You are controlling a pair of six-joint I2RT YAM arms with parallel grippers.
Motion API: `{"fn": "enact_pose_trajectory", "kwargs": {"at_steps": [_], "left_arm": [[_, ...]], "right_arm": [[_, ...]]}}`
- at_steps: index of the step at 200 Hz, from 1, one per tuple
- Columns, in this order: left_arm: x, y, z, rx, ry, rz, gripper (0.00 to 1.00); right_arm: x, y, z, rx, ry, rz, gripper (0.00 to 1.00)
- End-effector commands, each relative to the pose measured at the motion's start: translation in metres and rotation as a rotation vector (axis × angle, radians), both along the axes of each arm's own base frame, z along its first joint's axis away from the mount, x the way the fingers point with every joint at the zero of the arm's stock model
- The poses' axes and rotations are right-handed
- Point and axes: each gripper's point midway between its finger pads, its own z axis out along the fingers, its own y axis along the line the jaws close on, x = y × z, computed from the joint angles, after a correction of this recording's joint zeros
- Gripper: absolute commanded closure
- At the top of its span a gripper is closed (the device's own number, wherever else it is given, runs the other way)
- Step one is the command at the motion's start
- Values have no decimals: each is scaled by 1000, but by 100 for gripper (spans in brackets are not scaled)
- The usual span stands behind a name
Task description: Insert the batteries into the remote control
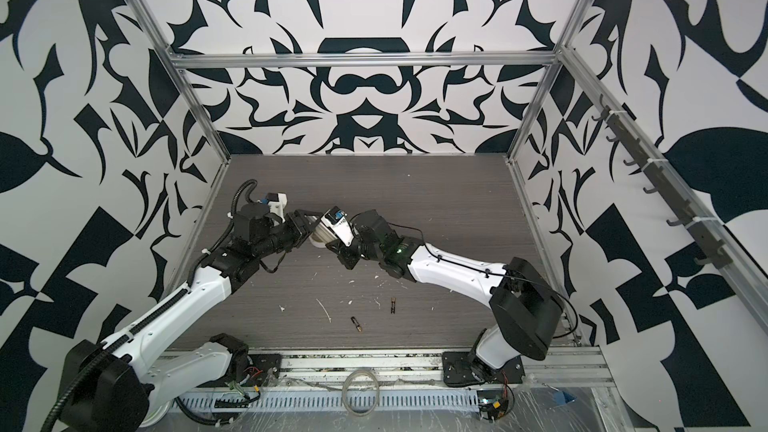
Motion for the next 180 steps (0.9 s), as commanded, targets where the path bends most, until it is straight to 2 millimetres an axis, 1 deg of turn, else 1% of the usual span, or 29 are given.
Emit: {"fn": "enact_pose_trajectory", "kwargs": {"at_steps": [1, 12, 22, 26, 29, 31, 35, 48, 73, 87, 100, 126, 180], "left_arm": [[-3, -8, 9, -11, -51, -54, 54], [-4, -9, 13, -9, -80, -71, 36], [-6, -10, 17, 0, -107, -88, 21], [-7, -10, 18, 2, -118, -98, 17], [-8, -11, 19, 2, -126, -104, 16], [-9, -11, 20, 1, -134, -110, 12], [-10, -12, 22, 1, -150, -120, 8], [-15, -14, 32, 13, -215, -161, 1], [-29, -21, 52, 19, -335, -265, 1], [-41, -27, 66, 1, -411, -333, 0], [-52, -29, 82, -18, -489, -381, 1], [-70, -32, 110, -48, -615, -450, 1], [-98, -36, 145, -140, -744, -556, 1]], "right_arm": [[7, 3, 31, 55, -61, -9, 95], [4, 0, 32, 52, -70, -5, 100], [2, -4, 36, 62, -75, -7, 100], [1, -5, 37, 65, -76, -6, 100], [0, -6, 37, 68, -74, -8, 100], [0, -6, 37, 69, -73, -7, 100], [-1, -9, 39, 74, -75, -9, 100], [-4, -15, 42, 98, -61, -6, 100], [-6, -30, 52, 213, 19, 2, 100], [-4, -40, 64, 318, 65, 5, 100], [-8, -46, 77, 406, 95, 33, 100], [-24, -51, 102, 516, 81, 108, 100], [-58, -56, 138, 650, 38, 269, 100]]}}
